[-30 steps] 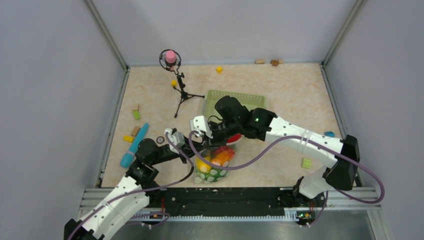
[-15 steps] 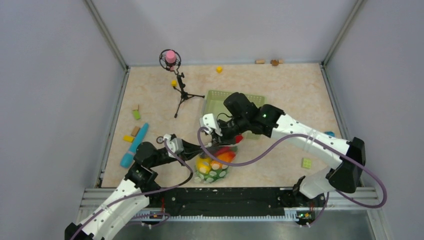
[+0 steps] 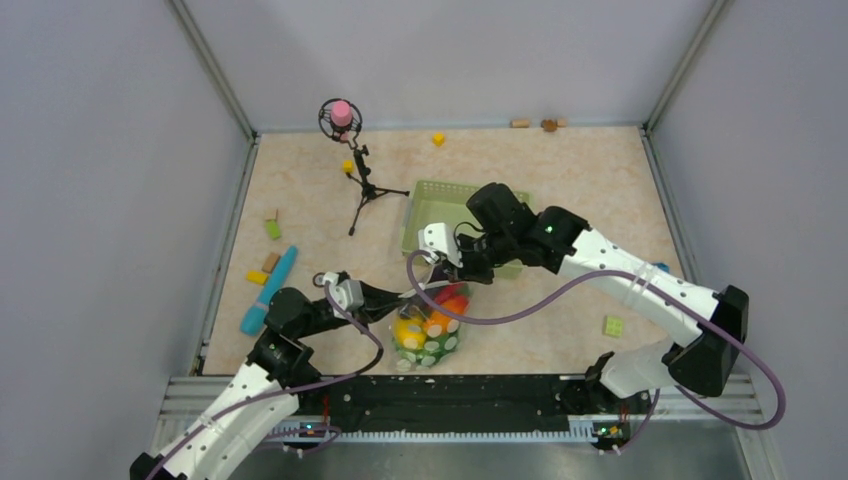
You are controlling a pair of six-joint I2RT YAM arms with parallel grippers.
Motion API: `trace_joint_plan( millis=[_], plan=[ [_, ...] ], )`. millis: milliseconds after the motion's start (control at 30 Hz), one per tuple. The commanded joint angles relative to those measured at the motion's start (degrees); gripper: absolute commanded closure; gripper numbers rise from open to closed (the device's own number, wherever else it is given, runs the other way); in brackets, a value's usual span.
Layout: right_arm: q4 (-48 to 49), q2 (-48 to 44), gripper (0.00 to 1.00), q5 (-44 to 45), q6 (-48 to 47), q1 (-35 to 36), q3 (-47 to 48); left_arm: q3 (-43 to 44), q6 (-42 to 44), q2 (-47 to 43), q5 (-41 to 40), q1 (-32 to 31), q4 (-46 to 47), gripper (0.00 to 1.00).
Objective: Place the food in the zip-top bag and seal the zipper
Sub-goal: Zip the zipper food storage bag at the center of the board.
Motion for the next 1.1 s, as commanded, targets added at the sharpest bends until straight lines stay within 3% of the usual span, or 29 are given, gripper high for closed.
trace_joint_plan(
  millis=[0, 133, 333, 533, 767, 833, 967, 1067],
  plan=[
    [0.7, -1.5, 1.0, 0.2, 0.6, -0.6, -0.6, -0.6, -0.5, -1.2, 0.2, 0.4, 2.6, 1.0],
    [2.7, -2.1, 1.0, -5.7, -0.3, -0.5, 0.5, -0.4, -0.1, -1.2, 1.4, 0.3, 2.5, 1.0],
    [9.1, -2.2, 0.75, -12.6, 0.9, 1.1, 0.7, -0.3, 0.5, -1.2, 2.7, 0.3, 2.3, 1.0],
    [8.0, 2.4, 0.53, -10.6, -0.3, 5.0, 3.5, -0.2, 1.0, -1.2, 3.6, 0.3, 2.0, 1.0],
    [6.6, 7.0, 0.51, -12.7, -1.8, 5.8, 7.0, -0.2, 1.3, -1.2, 4.0, 0.3, 1.7, 1.0],
    [5.7, 7.8, 0.56, -12.3, -2.0, 6.3, 7.8, -0.3, 1.3, -1.3, 4.0, 0.3, 1.7, 1.0],
    [1.8, 8.7, 1.0, -10.5, -2.5, 6.7, 8.8, -0.5, 1.3, -1.9, 3.1, 0.3, 1.7, 1.0],
    [0.1, 8.6, 1.0, -8.0, -2.0, 6.7, 8.6, -0.5, 0.6, -2.4, 1.9, 0.3, 1.8, 1.0]
  ],
)
